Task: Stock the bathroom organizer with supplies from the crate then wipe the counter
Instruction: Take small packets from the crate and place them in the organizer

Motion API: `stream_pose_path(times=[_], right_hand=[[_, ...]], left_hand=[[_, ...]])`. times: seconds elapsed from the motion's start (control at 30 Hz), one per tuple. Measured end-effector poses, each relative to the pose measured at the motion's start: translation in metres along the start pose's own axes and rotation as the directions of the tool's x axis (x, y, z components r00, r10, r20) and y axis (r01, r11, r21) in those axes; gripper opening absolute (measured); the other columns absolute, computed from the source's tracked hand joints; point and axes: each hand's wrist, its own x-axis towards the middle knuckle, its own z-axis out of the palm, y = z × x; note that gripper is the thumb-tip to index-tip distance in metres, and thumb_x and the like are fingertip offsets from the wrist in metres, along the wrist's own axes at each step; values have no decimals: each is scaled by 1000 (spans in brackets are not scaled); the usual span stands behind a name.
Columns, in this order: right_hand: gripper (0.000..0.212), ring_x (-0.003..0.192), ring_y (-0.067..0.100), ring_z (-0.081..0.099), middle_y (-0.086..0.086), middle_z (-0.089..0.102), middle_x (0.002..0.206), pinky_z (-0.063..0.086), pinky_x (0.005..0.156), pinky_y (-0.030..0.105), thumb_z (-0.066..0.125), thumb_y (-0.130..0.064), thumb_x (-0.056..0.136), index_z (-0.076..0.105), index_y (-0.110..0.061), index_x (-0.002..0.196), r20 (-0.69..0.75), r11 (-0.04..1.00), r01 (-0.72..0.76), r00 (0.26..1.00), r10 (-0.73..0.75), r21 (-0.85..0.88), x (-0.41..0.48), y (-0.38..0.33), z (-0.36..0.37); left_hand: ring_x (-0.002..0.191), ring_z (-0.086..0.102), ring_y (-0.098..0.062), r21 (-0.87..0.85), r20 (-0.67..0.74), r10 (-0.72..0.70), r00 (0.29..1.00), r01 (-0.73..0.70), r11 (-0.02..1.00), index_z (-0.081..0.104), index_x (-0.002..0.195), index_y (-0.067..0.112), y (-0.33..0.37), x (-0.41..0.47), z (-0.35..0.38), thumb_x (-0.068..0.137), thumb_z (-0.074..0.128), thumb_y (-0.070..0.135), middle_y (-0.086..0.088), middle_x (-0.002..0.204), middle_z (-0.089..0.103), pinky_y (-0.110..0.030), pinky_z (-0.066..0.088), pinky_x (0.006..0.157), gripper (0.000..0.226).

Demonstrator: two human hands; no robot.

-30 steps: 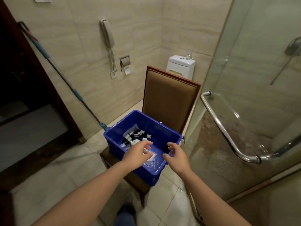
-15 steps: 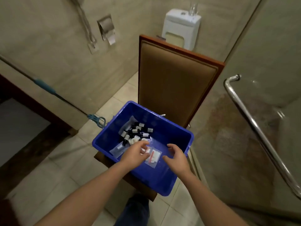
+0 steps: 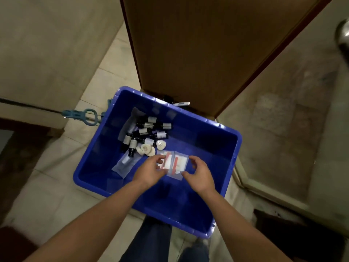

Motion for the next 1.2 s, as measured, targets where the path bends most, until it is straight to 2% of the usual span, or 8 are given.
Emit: stream_pose_path(times=[0.13,0.27,0.47,0.63,0.83,1.0,1.07,1.2], right_hand=[[60,120,20,53,3,46,138,46,95,30,73,-19,83,48,-19,138,-7,998,-58,998,58,-22,31,12,17],[60,116,22,54,2,44,137,47,89,30,73,-19,83,48,-20,138,-26,995,-91,996,89,-43,58,21,31],[60,114,20,51,-3,37,133,43,72,29,73,-31,82,46,-28,135,-38,969,-120,993,115,-214,84,33,50],[56,111,21,49,-1,36,128,41,66,29,73,-31,81,45,-27,129,-86,935,-127,991,105,-331,93,37,61],[49,108,20,48,0,41,122,42,65,31,74,-26,80,44,-24,119,-153,926,-138,984,88,-352,96,36,71],[32,95,20,50,-5,53,99,36,62,30,62,-8,81,42,-24,101,-168,950,-94,985,45,-299,89,33,72],[32,84,20,53,-4,56,95,33,56,28,58,-5,83,43,-24,103,-155,979,-121,983,95,-163,83,32,71],[37,75,18,59,-3,59,90,43,55,27,61,-5,82,46,-24,110,-134,985,-153,978,162,74,66,24,65]], left_hand=[[100,57,-12,104,23,26,999,-28,994,49,135,25,-12,30,9,85,70,21,3,128,51,-29,50,88,54],[104,53,-13,261,33,114,993,-119,958,48,135,29,-16,54,12,84,70,20,6,129,47,-35,49,91,56],[114,39,-19,623,14,311,950,-251,741,48,128,28,-21,85,20,76,73,25,4,122,43,-29,31,95,58],[111,39,-22,724,11,373,928,-264,637,47,132,23,-29,98,25,74,72,25,0,122,42,-30,28,94,63],[109,39,-23,781,13,415,910,-268,564,52,121,21,-29,101,30,74,73,25,-2,120,42,-30,27,89,51],[109,40,-21,815,60,447,892,-303,494,49,115,22,-26,97,33,77,69,25,2,115,50,-31,27,89,43],[105,44,-20,797,60,472,880,-327,507,50,111,23,-28,91,33,85,62,23,5,106,58,-30,25,86,29],[92,57,-20,633,75,401,913,-354,688,50,106,26,-26,74,27,87,64,26,7,90,64,-31,30,85,24]])
